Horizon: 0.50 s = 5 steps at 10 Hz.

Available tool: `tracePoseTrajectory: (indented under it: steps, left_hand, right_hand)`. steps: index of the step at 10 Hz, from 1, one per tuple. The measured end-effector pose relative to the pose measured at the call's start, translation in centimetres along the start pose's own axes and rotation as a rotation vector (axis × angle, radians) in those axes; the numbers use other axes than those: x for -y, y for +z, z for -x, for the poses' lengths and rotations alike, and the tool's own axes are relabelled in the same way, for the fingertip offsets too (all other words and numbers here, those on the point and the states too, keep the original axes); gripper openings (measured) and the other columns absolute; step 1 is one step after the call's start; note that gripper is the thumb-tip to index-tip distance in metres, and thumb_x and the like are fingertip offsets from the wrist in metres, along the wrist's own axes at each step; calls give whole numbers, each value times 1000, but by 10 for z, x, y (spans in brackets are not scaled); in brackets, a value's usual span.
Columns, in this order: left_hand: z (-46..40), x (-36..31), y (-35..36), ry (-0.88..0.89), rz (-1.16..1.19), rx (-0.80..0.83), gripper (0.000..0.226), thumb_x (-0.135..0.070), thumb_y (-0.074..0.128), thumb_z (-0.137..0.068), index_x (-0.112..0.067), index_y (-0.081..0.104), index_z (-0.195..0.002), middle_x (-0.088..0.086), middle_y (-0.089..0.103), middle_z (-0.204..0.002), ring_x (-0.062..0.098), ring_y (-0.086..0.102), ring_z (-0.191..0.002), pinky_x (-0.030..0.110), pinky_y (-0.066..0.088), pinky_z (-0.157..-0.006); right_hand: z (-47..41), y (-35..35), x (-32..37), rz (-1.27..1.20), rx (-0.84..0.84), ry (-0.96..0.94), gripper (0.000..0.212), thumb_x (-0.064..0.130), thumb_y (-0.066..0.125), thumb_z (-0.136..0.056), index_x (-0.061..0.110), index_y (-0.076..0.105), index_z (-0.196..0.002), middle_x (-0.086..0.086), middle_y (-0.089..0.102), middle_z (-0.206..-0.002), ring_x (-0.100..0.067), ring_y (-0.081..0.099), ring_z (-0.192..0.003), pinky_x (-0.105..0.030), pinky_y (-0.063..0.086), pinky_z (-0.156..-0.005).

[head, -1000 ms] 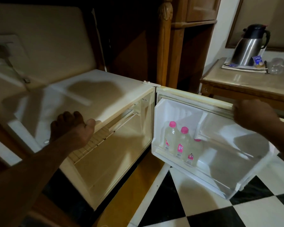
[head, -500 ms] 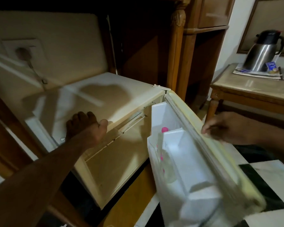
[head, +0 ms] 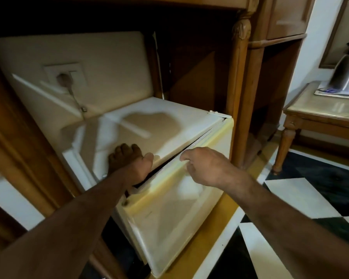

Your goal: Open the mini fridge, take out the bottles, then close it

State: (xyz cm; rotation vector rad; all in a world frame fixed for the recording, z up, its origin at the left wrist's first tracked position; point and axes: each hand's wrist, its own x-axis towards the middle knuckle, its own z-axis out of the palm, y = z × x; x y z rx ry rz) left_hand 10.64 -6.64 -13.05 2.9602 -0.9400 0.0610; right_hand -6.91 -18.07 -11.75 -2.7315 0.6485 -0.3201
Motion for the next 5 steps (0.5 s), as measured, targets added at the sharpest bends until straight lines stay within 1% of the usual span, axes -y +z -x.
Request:
tracePoseTrajectory:
  steps: [1,2,3,4,5]
  left_hand:
    - [0,1,-2,3,46,17,63,-51,26,-97,-11,39,-143,18,37,-148,34,33,-139,44,27,-113]
    - [-1,1,-2,8,39,9,65,-51,24,-97,-11,35,-146,18,36,-150,34,32,-139,45,26,-113]
    - [4,0,-3,20,21,3,61,-50,23,-96,-10,43,-137,19,41,-144,35,36,-135,46,28,-110]
    - [14,1,-5,57,-1,-78,76,-57,9,-85,-9,49,-130,19,48,-134,36,42,-128,49,34,-104]
    - [39,-6,-23,85,118,-212,82,-49,15,-85,-1,36,-148,25,38,-154,37,33,-145,46,19,-120]
  right_hand:
    - [-10,6,7,-17,-39,24,37,22,48,-94,30,54,-130,1,60,-131,-21,56,-115,-34,46,-91]
    - [-12,10,3,-73,-54,31,36,26,49,-94,30,55,-129,3,61,-130,-19,57,-115,-36,48,-95]
    - [-13,14,-4,-99,-58,4,35,28,50,-93,28,56,-128,2,63,-129,-21,57,-117,-36,48,-96]
    - [-13,13,-7,-168,15,-7,40,25,47,-94,27,53,-133,-1,58,-136,-24,52,-124,-37,45,-101]
    - [2,-9,-14,-172,32,-39,48,21,42,-96,24,39,-144,-6,53,-141,-23,50,-127,-37,44,-103]
